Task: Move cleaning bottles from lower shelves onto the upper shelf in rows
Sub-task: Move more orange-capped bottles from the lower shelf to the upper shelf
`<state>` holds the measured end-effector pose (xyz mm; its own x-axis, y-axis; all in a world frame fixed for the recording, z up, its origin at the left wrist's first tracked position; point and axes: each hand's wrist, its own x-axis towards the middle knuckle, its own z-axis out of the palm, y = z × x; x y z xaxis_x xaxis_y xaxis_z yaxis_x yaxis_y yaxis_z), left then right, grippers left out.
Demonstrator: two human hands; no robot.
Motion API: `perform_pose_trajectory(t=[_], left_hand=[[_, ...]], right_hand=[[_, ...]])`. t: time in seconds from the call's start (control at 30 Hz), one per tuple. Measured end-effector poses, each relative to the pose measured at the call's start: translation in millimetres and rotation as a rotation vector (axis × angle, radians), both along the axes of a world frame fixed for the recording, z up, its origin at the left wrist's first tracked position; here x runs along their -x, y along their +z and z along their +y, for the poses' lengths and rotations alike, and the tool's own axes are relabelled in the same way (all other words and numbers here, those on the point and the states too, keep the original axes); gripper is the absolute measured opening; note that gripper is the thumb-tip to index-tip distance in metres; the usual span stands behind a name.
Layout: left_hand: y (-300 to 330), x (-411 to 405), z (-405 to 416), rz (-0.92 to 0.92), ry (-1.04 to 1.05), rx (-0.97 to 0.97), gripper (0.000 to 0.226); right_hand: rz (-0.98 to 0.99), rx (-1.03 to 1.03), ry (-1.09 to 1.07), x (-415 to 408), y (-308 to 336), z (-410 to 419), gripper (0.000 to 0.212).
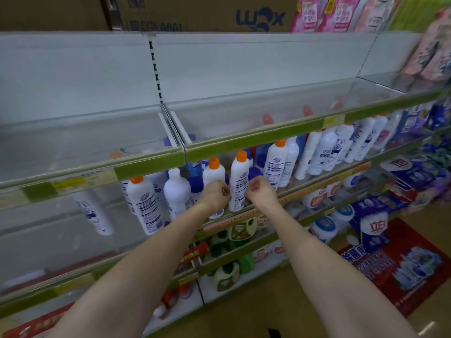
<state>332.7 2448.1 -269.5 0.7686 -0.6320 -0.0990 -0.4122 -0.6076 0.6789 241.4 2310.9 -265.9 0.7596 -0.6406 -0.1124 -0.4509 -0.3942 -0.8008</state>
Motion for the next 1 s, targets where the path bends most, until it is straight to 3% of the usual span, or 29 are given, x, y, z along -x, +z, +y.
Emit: perform_pose_trajectory(t=[0.27, 0.47, 0.63, 0.8, 1.0], left_hand=[[-17.9, 2.5, -19.9, 0.028, 0.246, -0.069, 0.003], [-14.5, 19.8, -34.8, 0.05, 0.423, -0.052, 0.016], [-10.4, 34.7, -41.8, 0.044, 0.521, -0.014, 0.022], [-9.7, 53.6, -47.9, 0.1, 0.641, -0.003, 0.028], [-11.3, 71.7, -45.4, 0.186, 0.742, 0.063, 0.033]], right_hand=[[0.057, -0.023, 0.158, -31.3, 1.5, -41.8, 0.054], [0.036, -0.078, 0.408, -45.2, 7.1, -65.8, 0.074], [0.008, -0.098, 0.532, -46.6, 1.5, -79.6, 0.079], [-0.008, -0.108, 0.671, -45.1, -0.6, -85.2, 0.058], [0.0, -0.053, 0.747, -44.1, 3.3, -82.1, 0.054]])
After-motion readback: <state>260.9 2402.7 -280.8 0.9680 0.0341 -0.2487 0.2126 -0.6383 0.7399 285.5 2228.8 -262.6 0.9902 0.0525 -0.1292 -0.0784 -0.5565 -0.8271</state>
